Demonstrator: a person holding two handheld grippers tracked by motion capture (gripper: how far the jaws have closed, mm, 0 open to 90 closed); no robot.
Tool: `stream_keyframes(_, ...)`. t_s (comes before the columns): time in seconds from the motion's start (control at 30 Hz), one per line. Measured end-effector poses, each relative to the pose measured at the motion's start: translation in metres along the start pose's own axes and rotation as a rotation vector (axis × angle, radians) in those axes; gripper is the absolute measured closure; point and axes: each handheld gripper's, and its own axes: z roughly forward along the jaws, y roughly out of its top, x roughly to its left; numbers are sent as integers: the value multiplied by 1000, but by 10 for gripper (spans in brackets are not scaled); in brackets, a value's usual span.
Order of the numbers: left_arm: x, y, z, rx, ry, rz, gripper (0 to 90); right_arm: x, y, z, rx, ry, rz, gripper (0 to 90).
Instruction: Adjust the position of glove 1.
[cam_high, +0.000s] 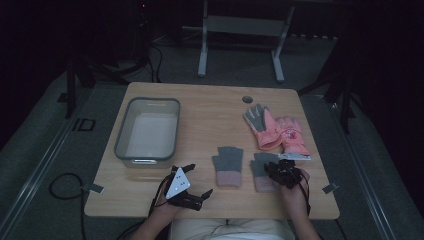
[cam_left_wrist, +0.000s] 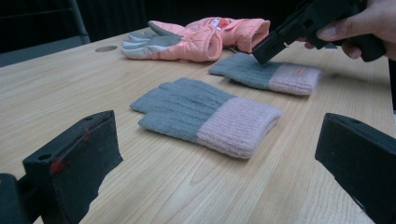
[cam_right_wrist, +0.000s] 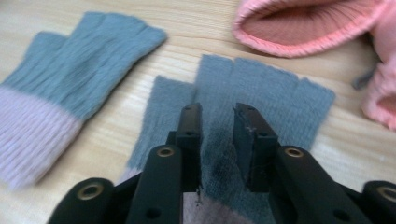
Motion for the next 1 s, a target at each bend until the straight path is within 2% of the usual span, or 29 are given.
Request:
stream_keyframes(0.03, 0, 0, 0, 2, 0, 0, 0, -2, 1, -1, 8, 13, -33, 708)
stream_keyframes(0.07, 0, 0, 0, 2, 0, 0, 0, -2, 1, -1, 8, 13, -33, 708)
stream_keyframes(0.1, 0, 0, 0, 1, 1, 2, 0, -3, 1, -1, 14, 21, -71, 705)
stream_keyframes(0.13, 0, 0, 0, 1, 1, 4, 0, -6, 1, -2, 27, 36, -129, 684)
stream_keyframes(0.27, -1, 0, 0, 4, 3, 3, 0, -15, 2, -2, 53, 64, -190, 657)
stream_keyframes(0.37, 0, 0, 0, 4, 5, 0, 0, -17, 2, -3, 51, 88, -200, 644)
stream_keyframes(0.5, -1, 0, 0, 4, 7, 3, 0, -16, 3, 0, 46, 90, -197, 636)
stream_keyframes(0.63, -1, 0, 0, 2, 4, 1, 0, -12, -5, 8, 65, 56, -191, 623)
stream_keyframes(0.67, 0, 0, 0, 3, 4, 2, 0, -12, -6, 9, 56, 58, -182, 625)
stream_keyframes(0.73, 0, 0, 0, 4, 3, 2, 0, -11, -8, 9, 47, 48, -180, 664)
stream_keyframes(0.8, 0, 0, 0, 4, 2, 2, 0, -8, -9, 10, 47, 36, -196, 751)
stream_keyframes(0.87, 0, 0, 0, 5, 2, 2, 0, -6, -7, 10, 64, 21, -192, 821)
stream_keyframes(1.0, 0, 0, 0, 3, 3, 2, 0, -2, -6, 10, 69, -7, -171, 849)
